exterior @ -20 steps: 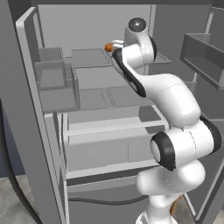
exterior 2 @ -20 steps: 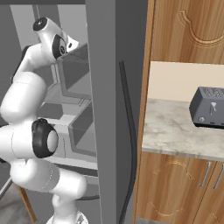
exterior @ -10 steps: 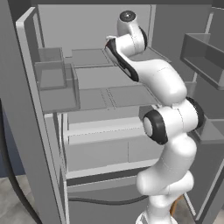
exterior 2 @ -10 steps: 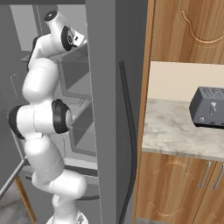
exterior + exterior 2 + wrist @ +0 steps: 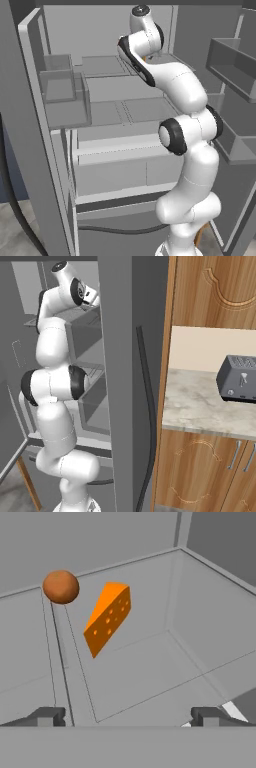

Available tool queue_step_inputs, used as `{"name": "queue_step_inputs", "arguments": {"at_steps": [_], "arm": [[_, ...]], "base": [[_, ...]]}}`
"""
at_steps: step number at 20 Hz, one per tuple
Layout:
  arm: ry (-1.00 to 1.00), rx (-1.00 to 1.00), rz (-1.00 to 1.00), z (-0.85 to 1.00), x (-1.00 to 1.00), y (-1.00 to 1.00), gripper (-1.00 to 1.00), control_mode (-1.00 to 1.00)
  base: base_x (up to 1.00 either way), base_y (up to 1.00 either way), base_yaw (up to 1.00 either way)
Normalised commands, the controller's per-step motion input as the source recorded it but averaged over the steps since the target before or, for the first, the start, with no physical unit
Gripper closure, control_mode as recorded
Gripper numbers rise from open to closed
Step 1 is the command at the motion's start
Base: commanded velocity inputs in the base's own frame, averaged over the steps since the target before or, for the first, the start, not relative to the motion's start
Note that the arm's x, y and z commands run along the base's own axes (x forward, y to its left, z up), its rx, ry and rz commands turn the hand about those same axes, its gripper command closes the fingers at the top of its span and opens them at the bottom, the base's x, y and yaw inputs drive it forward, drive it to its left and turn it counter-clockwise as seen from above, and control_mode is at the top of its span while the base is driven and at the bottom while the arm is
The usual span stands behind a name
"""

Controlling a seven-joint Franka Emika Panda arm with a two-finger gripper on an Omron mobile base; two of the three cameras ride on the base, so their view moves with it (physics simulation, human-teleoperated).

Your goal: Pick the cheese from the fridge and the cheese grater from the cabinet and place them next to the salad bowl.

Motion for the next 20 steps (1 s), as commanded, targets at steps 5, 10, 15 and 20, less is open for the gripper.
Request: {"name": "queue_step_inputs", "arguments": {"at_steps": [5,10,15,20], "arm": [[0.00,0.00,0.00,-0.12,0.35,-0.06,-1.00,-1.00],[0.03,0.00,0.00,-0.03,0.57,0.00,-1.00,-1.00],[0.14,0.00,-0.02,0.01,0.55,0.00,-1.00,-1.00],[0.19,-0.03,-0.03,0.11,0.56,0.02,-1.00,-1.00]], "base": [[0.00,0.00,0.00],[0.00,0.00,0.00],[0.00,0.00,0.00],[0.00,0.00,0.00]]}}
